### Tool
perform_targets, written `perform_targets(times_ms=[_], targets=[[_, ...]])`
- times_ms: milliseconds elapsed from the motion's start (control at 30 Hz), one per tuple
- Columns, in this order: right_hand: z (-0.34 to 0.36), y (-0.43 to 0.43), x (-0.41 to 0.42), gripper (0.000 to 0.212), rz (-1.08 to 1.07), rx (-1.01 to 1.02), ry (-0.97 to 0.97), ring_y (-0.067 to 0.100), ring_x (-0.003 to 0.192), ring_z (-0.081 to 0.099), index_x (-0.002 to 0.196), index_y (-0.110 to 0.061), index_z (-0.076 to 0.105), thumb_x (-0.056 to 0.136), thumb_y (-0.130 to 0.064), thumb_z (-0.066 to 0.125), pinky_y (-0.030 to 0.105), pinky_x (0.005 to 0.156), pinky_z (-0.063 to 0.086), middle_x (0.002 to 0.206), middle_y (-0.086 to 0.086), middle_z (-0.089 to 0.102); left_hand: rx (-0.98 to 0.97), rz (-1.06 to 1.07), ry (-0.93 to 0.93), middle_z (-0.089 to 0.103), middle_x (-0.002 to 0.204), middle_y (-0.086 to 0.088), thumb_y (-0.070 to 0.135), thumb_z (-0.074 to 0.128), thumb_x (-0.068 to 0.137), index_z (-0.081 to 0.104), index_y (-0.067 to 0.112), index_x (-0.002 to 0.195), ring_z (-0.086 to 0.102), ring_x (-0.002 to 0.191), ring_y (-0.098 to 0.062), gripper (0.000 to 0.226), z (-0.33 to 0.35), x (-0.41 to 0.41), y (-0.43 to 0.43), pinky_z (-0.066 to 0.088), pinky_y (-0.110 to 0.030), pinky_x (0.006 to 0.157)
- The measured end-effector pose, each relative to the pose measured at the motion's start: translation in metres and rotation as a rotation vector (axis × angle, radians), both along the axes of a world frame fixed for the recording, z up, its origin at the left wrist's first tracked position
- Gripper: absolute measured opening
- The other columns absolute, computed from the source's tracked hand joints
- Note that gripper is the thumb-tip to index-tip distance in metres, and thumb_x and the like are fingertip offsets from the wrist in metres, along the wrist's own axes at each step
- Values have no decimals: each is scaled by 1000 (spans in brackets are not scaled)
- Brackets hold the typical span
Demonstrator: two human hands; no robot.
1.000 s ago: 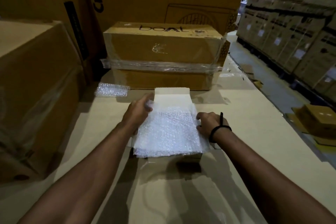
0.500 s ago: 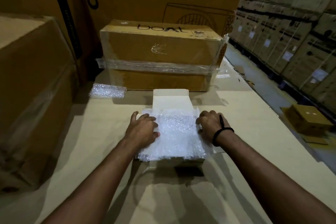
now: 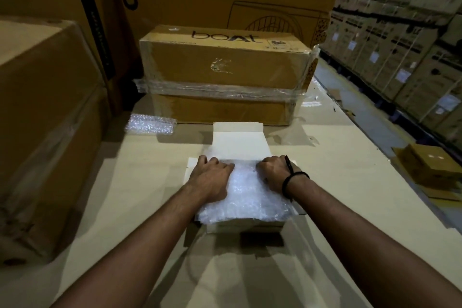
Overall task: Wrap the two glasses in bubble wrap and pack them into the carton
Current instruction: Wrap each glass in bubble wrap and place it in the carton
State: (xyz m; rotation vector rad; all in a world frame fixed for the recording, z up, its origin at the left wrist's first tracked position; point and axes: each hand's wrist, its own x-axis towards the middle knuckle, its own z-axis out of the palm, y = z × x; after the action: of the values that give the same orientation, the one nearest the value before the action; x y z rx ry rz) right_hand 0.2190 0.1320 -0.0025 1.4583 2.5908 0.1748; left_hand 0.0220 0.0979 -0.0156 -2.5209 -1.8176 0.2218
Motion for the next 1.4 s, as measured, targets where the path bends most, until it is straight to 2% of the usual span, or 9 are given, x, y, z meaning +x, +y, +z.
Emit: perform_targets(times_ms=[267,467,600,667,767,867,1067,1267,1400], targets=[[-2,8,-4,28,-51,193,82,25,104,54,107,-25,65,84,-14,53,34,82,35,107,-1,66,-75,46,-88,54,138,-1,31,56,86,49,28,136,43,122,-24,51,-3,11,10,25,-45,99],[-18,2,-3,25,-4,76,-130,23,103,60,99,-20,59,89,-12,38,35,89,33,108,2,64,-104,70,-173,57,134,0,19,55,83,52,33,136,42,116,-22,55,5,8,12,27,-41,94],[-16,6,-5,22,-10,-5,-140,22,107,59,98,-22,57,89,-14,39,39,94,30,112,1,64,265,143,-183,50,139,6,19,54,85,60,31,131,36,127,-19,48,11,-3,2,26,-38,100],[-13,8,-4,21,-29,36,-65,24,104,58,91,-23,57,87,-13,39,38,89,29,107,1,66,276,137,-123,45,146,5,21,53,85,60,28,131,31,135,-20,47,6,-11,-2,20,-42,107],[-10,11,-4,25,-20,170,102,27,101,56,103,-21,64,86,-11,49,36,84,36,102,1,67,226,76,-56,46,148,2,21,50,88,57,22,133,29,142,-22,46,-2,-16,-7,10,-47,113],[-12,8,-8,23,44,142,86,30,96,60,100,-16,65,85,-11,49,34,82,42,101,4,68,241,62,-25,46,149,-2,20,48,91,52,17,139,28,144,-22,48,-5,-16,-9,8,-47,118],[-22,9,-4,24,58,32,-46,22,106,59,102,-21,61,90,-17,41,34,96,33,112,1,65,317,-47,-162,68,122,-6,0,69,72,65,11,124,64,107,-22,54,-15,-15,-7,42,-36,102],[6,21,10,33,-51,-26,122,24,104,61,112,-31,62,85,-16,50,31,89,37,109,-1,69,193,-34,-83,59,133,-2,7,55,86,54,15,134,55,115,-23,49,0,-5,-5,37,-31,100],[15,13,15,25,-41,15,-50,19,105,57,109,-29,61,88,-21,51,39,96,28,106,-3,67,47,-20,-27,59,131,-4,15,55,84,54,17,129,57,114,-23,45,0,-1,4,37,-36,100]])
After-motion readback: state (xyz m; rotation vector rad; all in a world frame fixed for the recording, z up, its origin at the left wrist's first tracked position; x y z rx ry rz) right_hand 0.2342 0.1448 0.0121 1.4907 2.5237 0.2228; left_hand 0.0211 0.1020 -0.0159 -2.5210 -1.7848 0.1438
